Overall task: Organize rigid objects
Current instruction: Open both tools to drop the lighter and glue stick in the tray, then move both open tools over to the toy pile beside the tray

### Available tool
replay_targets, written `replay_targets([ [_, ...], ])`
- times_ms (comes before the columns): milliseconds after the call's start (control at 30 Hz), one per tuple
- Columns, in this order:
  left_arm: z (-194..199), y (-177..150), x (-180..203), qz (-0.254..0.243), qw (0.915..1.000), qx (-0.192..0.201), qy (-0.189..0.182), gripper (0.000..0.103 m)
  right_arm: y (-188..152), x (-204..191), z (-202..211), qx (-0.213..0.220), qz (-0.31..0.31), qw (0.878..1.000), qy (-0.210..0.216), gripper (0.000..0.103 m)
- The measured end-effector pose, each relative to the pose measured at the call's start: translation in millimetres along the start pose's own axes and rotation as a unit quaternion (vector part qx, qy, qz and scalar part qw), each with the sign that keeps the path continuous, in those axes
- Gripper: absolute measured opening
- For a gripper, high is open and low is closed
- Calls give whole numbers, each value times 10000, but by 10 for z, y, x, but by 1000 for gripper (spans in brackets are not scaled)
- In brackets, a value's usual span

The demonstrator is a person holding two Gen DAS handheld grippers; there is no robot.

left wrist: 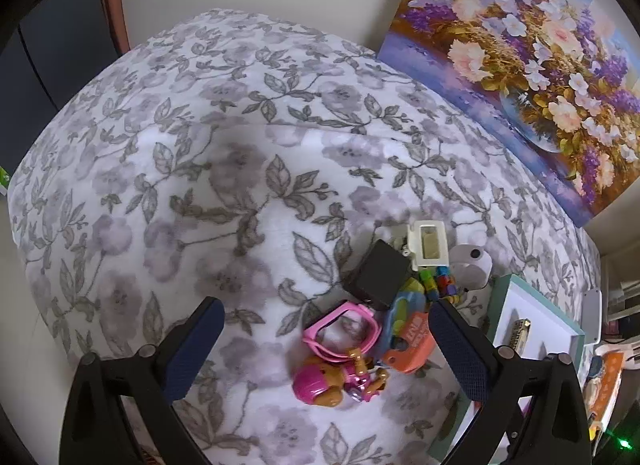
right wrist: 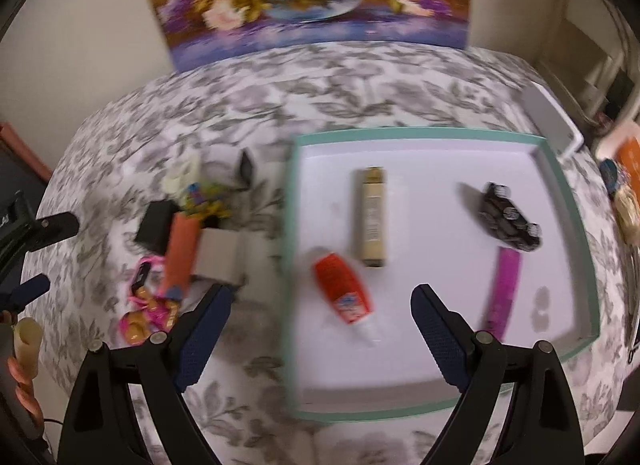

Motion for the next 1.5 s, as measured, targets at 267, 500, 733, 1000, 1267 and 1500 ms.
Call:
replay_targets([
  [267,-80,25,-243,59,9998,-169,89,103,-48,-484,-179,-276,281,9991,179,92],
  [500,-252,-18,-407,200,9986,-484,51,103,-146,-747,-381,-545,445,9974,164,92],
  [733,-426,-19,-526,384,9963,-755,118,103,-191,-893,-604,-835,357,9955,254,92],
  [1000,-426,26,-669,656,9950,-746,59,103,-208,-1097,-599,-852,471,9940,501,92],
  [1267,-414,43,-856,1036,9920,-724,-23,103,-261,-1312,-617,-899,723,9915,597,92],
  [1500,-448,27,-893,1118,9906,-787,-40,103,-334,-1493,-741,-980,1009,9896,306,92],
])
Point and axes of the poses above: each gripper's, at about its wrist camera, not at the fingertips, and z roughly against the way its jaws point, x to its right, y to its top, the point moved 5 cm from there along -z, roughly the way its jaws point, and after that the axes turned 11 degrees about -x, right-handed, at the moved point
